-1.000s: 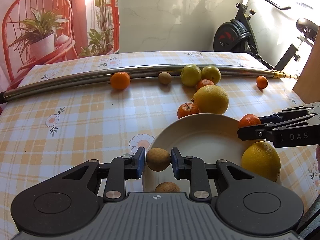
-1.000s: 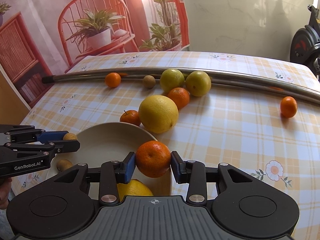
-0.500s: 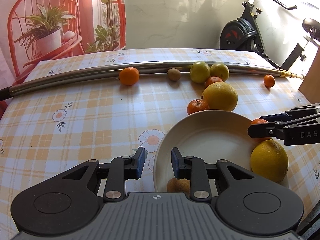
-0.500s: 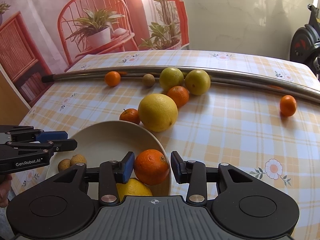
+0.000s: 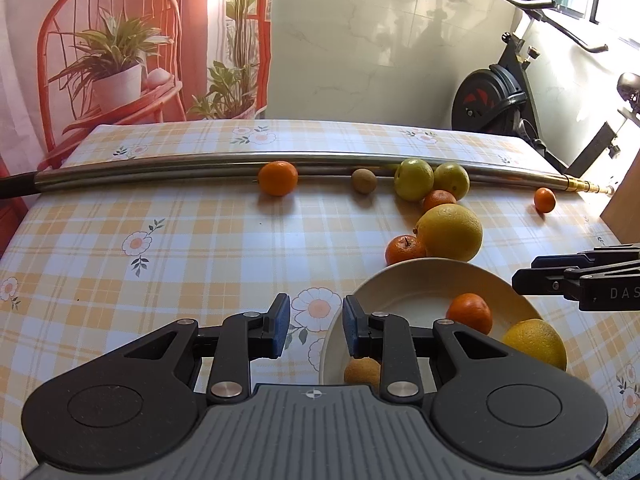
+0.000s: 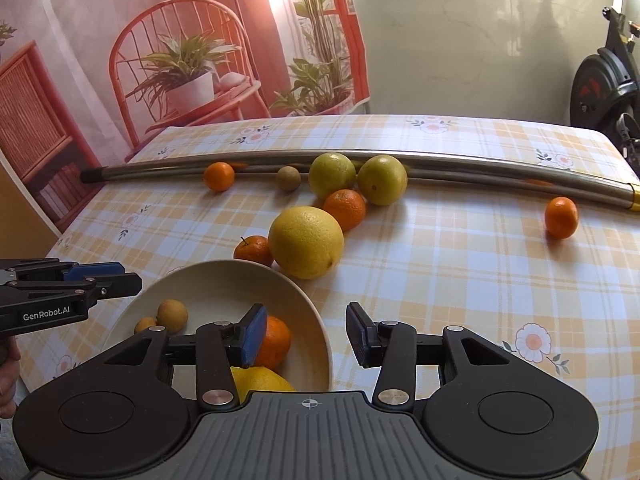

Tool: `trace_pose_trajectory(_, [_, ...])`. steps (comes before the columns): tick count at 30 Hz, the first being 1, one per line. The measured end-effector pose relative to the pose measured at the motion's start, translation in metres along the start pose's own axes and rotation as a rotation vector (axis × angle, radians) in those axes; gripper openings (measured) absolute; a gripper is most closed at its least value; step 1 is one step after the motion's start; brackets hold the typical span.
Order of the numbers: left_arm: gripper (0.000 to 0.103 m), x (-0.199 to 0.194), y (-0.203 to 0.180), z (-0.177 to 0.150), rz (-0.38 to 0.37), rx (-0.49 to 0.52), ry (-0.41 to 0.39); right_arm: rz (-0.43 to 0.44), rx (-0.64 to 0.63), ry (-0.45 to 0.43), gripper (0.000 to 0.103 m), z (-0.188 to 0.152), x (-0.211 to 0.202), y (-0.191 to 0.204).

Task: Organize fruits
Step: 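Open both grippers to release the tangerine and kiwi into the bowl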

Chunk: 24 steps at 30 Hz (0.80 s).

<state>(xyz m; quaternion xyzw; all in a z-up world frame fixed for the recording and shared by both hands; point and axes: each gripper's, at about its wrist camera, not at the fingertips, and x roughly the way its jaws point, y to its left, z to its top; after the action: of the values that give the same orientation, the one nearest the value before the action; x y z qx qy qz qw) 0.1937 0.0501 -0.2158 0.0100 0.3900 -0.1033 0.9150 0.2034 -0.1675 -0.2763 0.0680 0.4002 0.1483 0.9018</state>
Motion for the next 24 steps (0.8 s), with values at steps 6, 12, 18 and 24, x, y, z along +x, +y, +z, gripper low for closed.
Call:
trace_pose_trajectory(6, [0.030,-0.003,0.006,0.002,0.012,-0.038,-0.012,-0.016,0.021,-0.026,0.041,0.002,-0.006,-0.008])
trace_pose_trajectory(12, [0.030,-0.005,0.014,0.006,0.025,-0.073,-0.020,-0.036,0.044,-0.043,0.041,0.003,-0.011,-0.018])
trace_pose_trajectory(18, [0.030,-0.006,0.017,0.008,0.031,-0.092,-0.029,-0.051,0.062,-0.056,0.041,0.003,-0.015,-0.026])
trace_pose_trajectory(24, [0.030,-0.006,0.020,0.011,0.036,-0.104,-0.036,-0.064,0.075,-0.065,0.041,0.003,-0.017,-0.031])
